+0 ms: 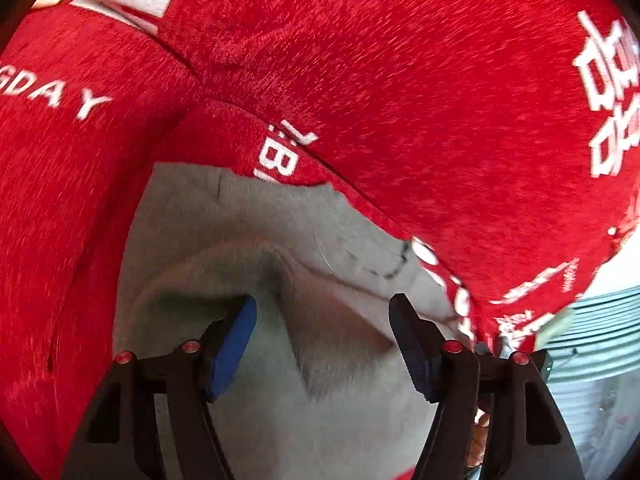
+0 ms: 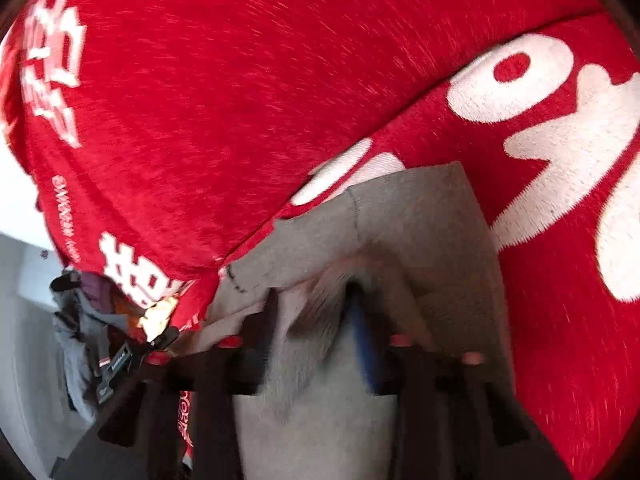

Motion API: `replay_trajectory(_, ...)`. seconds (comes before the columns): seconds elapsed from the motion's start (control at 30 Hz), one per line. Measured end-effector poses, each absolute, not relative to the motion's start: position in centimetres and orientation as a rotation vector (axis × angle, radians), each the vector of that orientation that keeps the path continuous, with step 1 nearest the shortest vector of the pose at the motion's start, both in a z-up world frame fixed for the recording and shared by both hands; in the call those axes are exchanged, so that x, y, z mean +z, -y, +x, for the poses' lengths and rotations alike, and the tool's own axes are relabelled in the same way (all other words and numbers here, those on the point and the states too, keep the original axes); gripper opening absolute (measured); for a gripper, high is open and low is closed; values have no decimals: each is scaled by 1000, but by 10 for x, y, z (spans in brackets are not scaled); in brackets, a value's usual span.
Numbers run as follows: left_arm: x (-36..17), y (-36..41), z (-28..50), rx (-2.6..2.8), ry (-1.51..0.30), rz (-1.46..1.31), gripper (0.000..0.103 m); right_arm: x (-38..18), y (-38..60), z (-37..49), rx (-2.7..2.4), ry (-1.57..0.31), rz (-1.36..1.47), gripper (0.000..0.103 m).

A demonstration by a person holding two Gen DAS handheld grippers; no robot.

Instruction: Fold small clothes

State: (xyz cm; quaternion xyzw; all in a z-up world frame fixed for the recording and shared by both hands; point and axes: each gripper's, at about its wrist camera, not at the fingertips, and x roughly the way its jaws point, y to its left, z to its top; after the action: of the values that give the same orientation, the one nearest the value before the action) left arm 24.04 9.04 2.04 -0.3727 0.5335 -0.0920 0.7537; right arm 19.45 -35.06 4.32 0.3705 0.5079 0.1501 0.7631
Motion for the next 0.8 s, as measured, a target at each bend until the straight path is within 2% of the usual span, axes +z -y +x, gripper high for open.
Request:
replay_trajectory(0.07, 26, -87, 224, -208, -1160, -765, 70, 57, 346, 178, 364, -1054, 763, 76)
replay_trajectory(0.2, 29, -63, 194, -280, -1175, -628, 70, 58, 332, 174, 441, -1085, 756, 76)
replay_trajectory(0.3, 23, -39, 201, -310, -1204, -561, 70, 49, 317, 188, 467, -1116, 751, 76)
replay_trajectory(0.4, 28, -36, 234, -224, -1153, -522, 70, 48, 311, 217, 474, -1090, 792, 76)
replay_trajectory(0.63, 32, -103, 279, -16, -1065, -795, 70, 50, 344, 251, 304, -1019, 867, 76)
replay_trajectory(0.7, 43, -114, 267, -13, -1037, -773, 70, 58, 346, 240, 295, -1001, 800, 76)
replay_trajectory(0.8, 53, -110, 249, 21, -1051, -645, 70, 74, 325, 222, 231, -1000, 500, 76)
